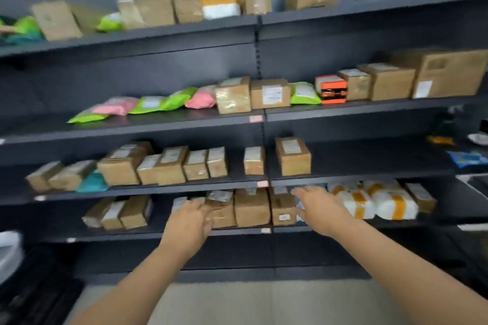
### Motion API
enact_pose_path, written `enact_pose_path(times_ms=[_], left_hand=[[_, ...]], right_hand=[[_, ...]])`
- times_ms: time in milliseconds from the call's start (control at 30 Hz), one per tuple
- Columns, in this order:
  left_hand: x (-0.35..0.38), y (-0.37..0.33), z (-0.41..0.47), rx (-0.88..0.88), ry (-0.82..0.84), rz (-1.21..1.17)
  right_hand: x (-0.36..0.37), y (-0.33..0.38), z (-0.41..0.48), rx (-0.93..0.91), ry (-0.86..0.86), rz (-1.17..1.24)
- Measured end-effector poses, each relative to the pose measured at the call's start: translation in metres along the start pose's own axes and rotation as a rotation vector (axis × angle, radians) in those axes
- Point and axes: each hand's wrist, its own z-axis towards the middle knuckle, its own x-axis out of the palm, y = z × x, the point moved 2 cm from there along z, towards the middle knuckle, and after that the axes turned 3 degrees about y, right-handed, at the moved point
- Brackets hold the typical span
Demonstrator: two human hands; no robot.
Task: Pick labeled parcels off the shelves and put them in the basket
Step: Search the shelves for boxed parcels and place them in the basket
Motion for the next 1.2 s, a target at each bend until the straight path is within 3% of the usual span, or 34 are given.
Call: enact_pose_path(times_ms=[233,467,733,1200], left_hand=[[-0.010,0.211,-0.054,-0.230,0.045,0.033],[-0.024,0.348,-0.081,-0.355,0.048,0.022],[-0.003,0.430,-0.067,-0.406,0.050,0.054],[0.034,0.555,0.035,-0.502,0.173,0.122]], right_hand=[[0.003,0.217,0.096,-0.200,-0.001,-0.034],[0.003,0.362,0.151,-0.397,0.047,-0.068],[0.026,0.438,0.225,-0.489,0.116,-0.054],[0.059,0.519,0.405,-0.584,0.141,0.009]])
